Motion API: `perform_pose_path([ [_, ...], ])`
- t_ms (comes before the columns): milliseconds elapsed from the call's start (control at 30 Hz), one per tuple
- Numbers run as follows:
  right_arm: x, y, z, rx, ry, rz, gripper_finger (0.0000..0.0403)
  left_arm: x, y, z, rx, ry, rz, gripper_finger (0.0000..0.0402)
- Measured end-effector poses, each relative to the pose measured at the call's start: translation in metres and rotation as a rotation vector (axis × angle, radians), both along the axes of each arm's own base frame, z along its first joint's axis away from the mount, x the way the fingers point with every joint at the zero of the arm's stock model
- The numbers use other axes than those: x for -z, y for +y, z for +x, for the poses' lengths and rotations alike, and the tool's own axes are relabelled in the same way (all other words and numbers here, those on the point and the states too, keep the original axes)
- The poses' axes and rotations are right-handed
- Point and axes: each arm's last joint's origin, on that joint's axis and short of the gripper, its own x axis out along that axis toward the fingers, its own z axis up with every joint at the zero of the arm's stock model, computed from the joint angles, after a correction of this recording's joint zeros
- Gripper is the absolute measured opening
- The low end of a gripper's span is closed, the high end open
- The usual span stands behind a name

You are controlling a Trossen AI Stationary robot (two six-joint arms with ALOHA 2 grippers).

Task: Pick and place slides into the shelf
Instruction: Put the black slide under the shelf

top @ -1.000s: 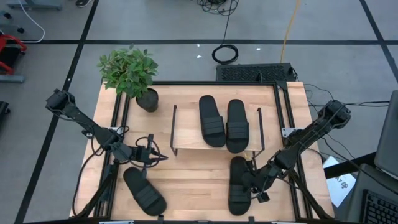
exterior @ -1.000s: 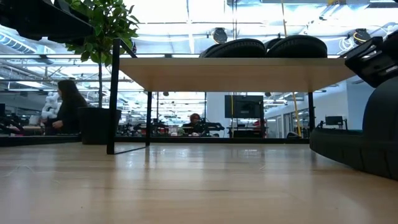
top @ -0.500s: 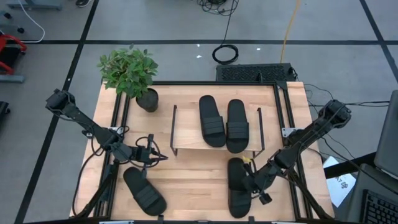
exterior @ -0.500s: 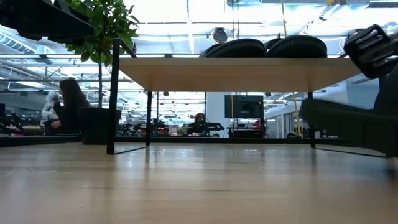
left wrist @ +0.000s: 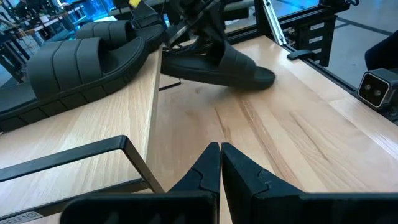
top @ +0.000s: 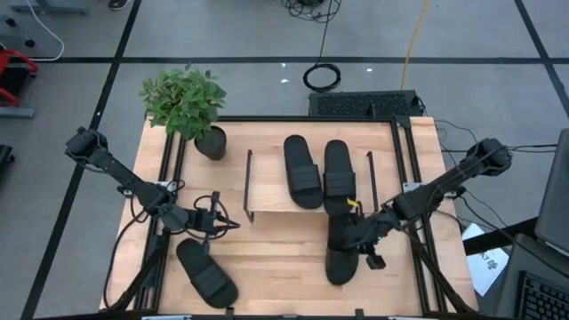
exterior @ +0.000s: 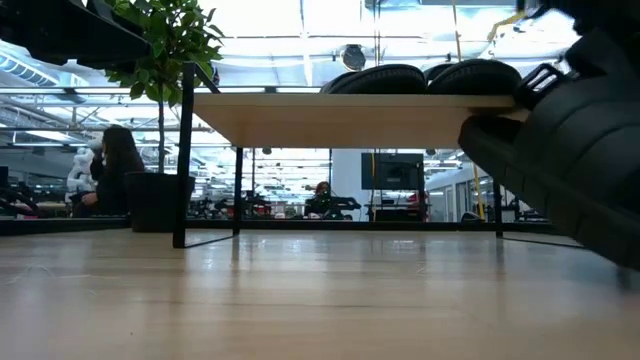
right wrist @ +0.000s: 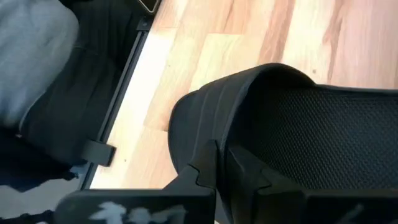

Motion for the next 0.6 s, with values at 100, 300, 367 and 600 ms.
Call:
perform_pose_path([
  [100,0.001,-0.009,0.003,0.008,0.034,0.033,0.0005,0.0,0.0,0.0,0.001,0.0,0.002,0.0017],
  [300,0.002,-0.014,0.006,-0.015,0.083,0.095,0.0005,0.0,0.0,0.0,0.001,0.0,0.003,0.0017],
  [367,0.001,-0.013,0.005,-0.039,0.094,0.124,0.0005,0.0,0.0,0.0,0.001,0.0,0.003,0.0017],
  [600,0.004,-0.017,0.006,0.016,0.136,0.117,0.0007,0.0,0.0,0.0,0.003,-0.001,0.012,0.0017],
])
